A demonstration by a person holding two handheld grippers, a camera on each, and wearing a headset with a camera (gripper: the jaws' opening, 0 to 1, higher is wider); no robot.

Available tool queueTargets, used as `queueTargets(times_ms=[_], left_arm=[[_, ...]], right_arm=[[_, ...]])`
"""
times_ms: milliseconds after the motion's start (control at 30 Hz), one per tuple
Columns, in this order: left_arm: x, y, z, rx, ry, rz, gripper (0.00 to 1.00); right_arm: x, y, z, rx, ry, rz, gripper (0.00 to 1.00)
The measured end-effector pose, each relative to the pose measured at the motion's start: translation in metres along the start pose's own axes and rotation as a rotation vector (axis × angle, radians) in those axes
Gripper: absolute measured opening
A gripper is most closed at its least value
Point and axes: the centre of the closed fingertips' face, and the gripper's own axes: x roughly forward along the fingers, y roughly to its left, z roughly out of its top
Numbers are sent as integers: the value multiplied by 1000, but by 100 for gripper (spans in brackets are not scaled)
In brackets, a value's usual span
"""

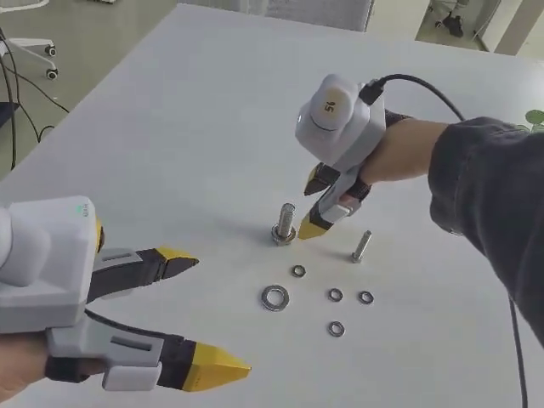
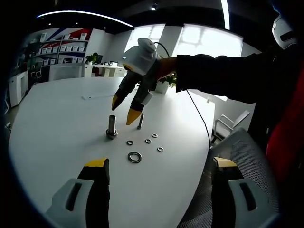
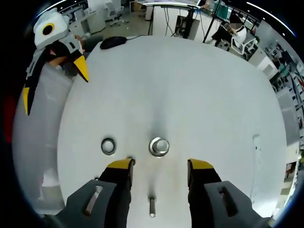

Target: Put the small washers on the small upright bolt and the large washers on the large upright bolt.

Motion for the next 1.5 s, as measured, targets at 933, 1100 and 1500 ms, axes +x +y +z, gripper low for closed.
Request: queueTargets(times_ms=[933, 1100, 1500], left_arm=[[2, -10, 5, 29, -8, -18, 89], [1, -12, 6, 33, -12, -18, 89], [2, -17, 6, 37, -11, -20, 89]], right_arm=[[-31, 44, -17, 23, -44, -35, 48], [-30, 55, -21, 35, -54, -26, 48], [-16, 88, -30, 48, -61, 16, 48]])
